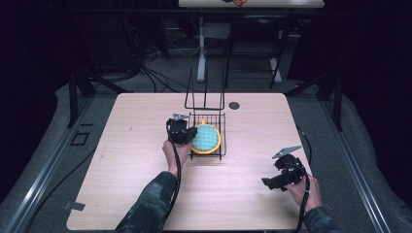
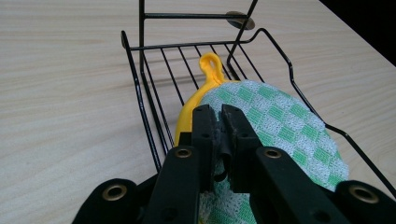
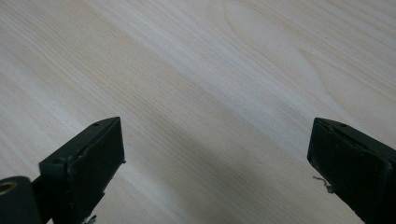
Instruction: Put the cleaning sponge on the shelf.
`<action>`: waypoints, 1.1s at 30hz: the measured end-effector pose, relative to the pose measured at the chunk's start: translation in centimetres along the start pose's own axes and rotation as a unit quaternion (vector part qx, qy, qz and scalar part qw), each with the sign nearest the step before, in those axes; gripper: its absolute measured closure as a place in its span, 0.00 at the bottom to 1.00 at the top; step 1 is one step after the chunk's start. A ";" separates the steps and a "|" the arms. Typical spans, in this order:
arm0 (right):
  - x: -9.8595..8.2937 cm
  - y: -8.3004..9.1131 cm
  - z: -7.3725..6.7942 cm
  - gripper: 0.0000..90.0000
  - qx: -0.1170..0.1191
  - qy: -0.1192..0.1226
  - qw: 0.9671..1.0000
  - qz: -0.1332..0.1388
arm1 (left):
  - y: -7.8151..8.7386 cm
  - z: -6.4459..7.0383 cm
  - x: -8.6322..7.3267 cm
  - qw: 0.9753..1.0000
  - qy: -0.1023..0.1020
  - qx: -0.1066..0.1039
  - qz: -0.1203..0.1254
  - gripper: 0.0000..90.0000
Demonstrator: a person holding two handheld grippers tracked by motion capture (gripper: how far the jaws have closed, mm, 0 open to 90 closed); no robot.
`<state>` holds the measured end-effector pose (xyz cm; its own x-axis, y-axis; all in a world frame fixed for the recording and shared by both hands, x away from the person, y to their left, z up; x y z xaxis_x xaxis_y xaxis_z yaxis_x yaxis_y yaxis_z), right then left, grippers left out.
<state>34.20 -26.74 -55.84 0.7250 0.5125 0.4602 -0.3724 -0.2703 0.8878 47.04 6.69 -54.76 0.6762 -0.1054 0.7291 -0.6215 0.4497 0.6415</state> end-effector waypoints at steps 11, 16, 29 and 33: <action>0.0 0.2 0.0 0.04 -0.001 0.000 1.000 0.000 | -0.5 -0.1 0.2 1.000 -0.022 -0.010 -0.012 0.74; 0.0 0.2 0.0 0.04 -0.001 -0.001 1.000 0.004 | 0.2 -0.5 0.3 0.999 -0.029 0.002 -0.020 0.46; 0.1 0.6 0.1 0.04 -0.006 -0.001 1.000 0.012 | 4.2 -1.9 0.0 0.998 -0.055 0.009 -0.041 0.19; 0.2 1.0 0.1 0.03 -0.011 -0.009 0.999 0.029 | 6.0 -1.9 -0.1 0.996 -0.077 0.011 -0.052 0.16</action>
Point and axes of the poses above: each handheld gripper's, and its own axes: y roughly backward along the jaws, x roughly out of its top, z roughly to its right, the point moved 3 cm from there along -y, roughly forward along the jaws, and after that the axes turned 4 degrees about -z, right-handed, at the moved point
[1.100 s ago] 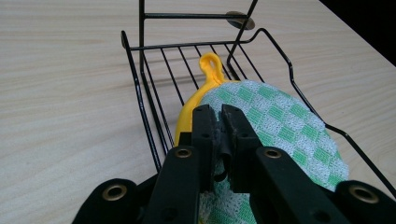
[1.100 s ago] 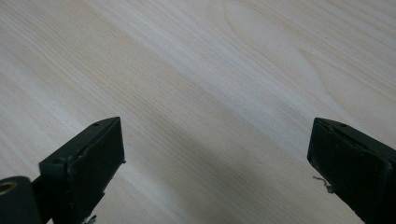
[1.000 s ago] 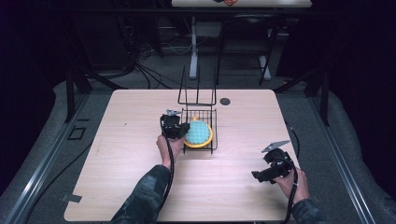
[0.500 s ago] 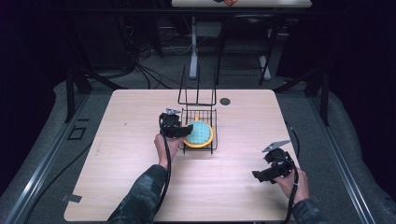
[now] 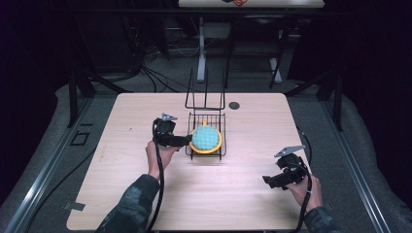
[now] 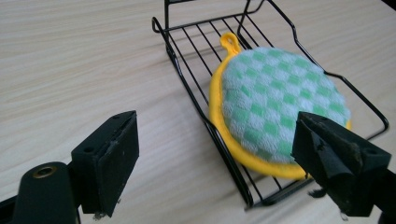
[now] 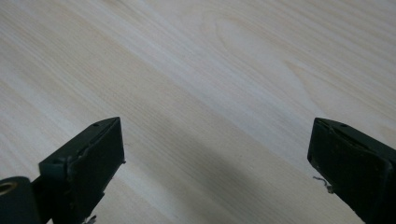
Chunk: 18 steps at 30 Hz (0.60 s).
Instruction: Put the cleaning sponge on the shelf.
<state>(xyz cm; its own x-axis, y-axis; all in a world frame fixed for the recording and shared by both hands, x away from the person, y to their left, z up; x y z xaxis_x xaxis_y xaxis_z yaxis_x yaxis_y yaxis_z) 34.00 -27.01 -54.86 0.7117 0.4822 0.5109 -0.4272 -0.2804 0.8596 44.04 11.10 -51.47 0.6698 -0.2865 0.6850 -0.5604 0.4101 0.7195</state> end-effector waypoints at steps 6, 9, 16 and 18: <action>0.0 0.4 0.2 0.03 -0.005 -0.003 1.000 0.008 | 2.7 -0.2 -0.8 1.000 -0.017 -0.003 -0.014 0.11; 0.1 0.4 0.1 0.03 -0.002 -0.004 1.000 0.008 | 3.4 -0.4 -1.2 1.000 -0.020 -0.001 -0.022 0.09; 0.1 0.9 0.3 0.04 -0.012 -0.006 1.000 0.014 | 5.5 -1.2 -3.1 0.999 -0.025 0.007 -0.036 0.07; 0.1 0.8 0.2 0.04 -0.012 -0.005 1.000 0.015 | 6.1 -1.3 -3.6 0.999 -0.026 0.007 -0.040 0.06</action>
Point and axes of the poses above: each handheld gripper's, and its own axes: y roughly backward along the jaws, x roughly out of its top, z roughly to its right, the point moved 3 cm from there along -y, roughly forward along the jaws, and after that the axes turned 4 degrees about -z, right-handed, at the moved point
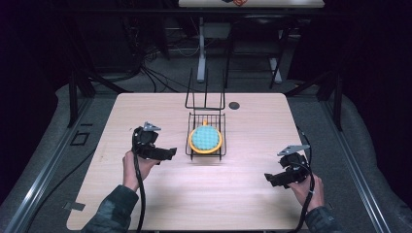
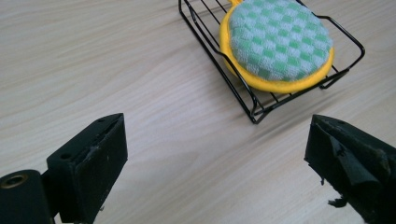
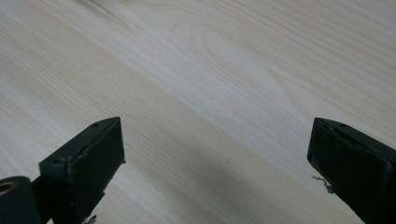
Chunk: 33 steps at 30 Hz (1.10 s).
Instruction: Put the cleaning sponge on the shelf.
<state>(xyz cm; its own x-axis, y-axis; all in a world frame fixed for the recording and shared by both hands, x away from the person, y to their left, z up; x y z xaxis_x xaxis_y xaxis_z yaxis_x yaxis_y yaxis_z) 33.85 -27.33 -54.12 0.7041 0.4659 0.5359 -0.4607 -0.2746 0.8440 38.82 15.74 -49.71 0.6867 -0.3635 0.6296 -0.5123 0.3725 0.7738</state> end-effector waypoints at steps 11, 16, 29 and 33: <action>0.0 0.2 -0.1 0.04 -0.003 0.003 1.000 0.004 | 1.7 -0.7 -3.0 1.000 0.000 0.015 -0.018 0.02; 0.0 0.2 -0.1 0.04 -0.005 0.005 1.000 0.003 | 1.8 -1.0 -5.1 0.999 0.000 0.023 -0.033 0.00; -0.1 -0.2 -0.2 0.04 -0.003 0.009 1.000 -0.004 | 1.3 -2.7 -8.9 0.999 0.025 0.029 -0.036 0.00; -0.2 -0.3 -0.3 0.04 -0.001 0.014 1.000 -0.008 | 1.2 -2.9 -9.0 0.999 0.032 0.029 -0.030 0.00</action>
Point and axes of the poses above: each handheld gripper's, and its own axes: y roughly backward along the jaws, x roughly out of its top, z roughly to its right, the point moved 3 cm from there along -y, roughly forward along the jaws, and after that the axes turned 4 degrees about -z, right-handed, at the moved point
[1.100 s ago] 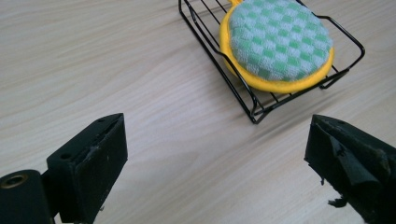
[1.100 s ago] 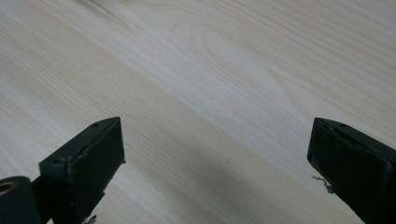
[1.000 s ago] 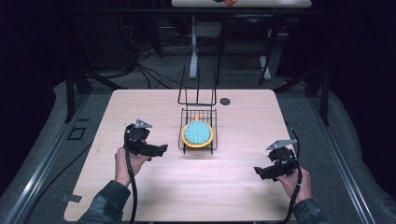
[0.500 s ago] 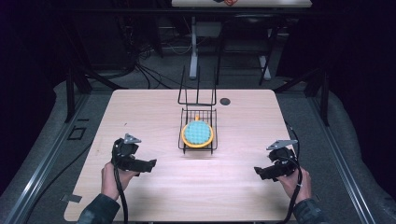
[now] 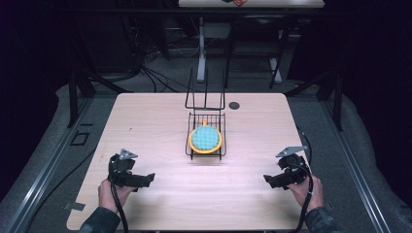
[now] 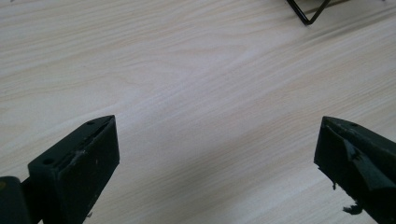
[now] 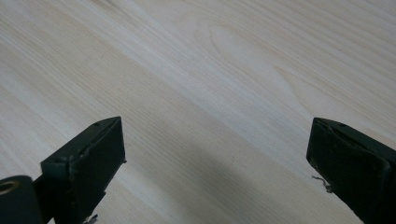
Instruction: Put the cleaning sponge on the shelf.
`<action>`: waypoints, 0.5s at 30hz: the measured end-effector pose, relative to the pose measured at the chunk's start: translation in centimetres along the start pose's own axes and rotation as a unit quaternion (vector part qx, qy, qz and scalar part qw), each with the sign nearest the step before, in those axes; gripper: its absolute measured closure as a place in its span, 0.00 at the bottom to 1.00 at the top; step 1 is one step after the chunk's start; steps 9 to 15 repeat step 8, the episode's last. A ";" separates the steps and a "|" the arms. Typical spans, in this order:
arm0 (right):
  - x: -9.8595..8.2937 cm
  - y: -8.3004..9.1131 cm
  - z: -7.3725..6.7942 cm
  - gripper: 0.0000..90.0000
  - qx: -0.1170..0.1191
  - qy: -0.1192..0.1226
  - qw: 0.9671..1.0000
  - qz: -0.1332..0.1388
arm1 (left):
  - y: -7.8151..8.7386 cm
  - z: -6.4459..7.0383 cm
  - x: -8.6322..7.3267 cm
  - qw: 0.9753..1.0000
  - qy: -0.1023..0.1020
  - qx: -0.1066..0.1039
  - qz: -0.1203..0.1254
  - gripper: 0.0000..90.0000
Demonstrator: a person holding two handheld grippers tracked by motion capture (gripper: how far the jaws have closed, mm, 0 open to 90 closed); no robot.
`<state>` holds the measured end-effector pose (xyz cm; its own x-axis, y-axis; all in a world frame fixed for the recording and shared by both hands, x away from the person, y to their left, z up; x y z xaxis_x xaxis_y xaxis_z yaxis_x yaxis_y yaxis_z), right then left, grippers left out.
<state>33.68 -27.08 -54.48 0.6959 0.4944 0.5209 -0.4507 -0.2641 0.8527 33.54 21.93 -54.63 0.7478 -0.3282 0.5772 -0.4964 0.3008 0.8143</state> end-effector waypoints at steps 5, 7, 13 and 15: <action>0.0 -0.1 -0.1 0.04 0.005 0.001 1.000 -0.003 | -0.3 -0.6 -0.2 1.000 0.011 0.001 0.000 0.00; -0.1 -0.2 -0.1 0.04 0.007 0.004 1.000 -0.005 | -0.5 -1.2 -0.3 1.000 0.005 0.008 -0.005 0.00; -0.1 -0.2 -0.1 0.04 0.007 0.004 1.000 -0.005 | -0.5 -1.2 -0.3 1.000 0.005 0.008 -0.005 0.00; -0.1 -0.2 -0.1 0.04 0.007 0.004 1.000 -0.005 | -0.5 -1.2 -0.3 1.000 0.005 0.008 -0.005 0.00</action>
Point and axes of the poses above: each handheld gripper's, and its own axes: y roughly backward along the jaws, x roughly out of its top, z roughly to its right, the point moved 3 cm from there along -y, roughly forward along the jaws, and after that the axes turned 4 degrees about -z, right-handed, at the moved point
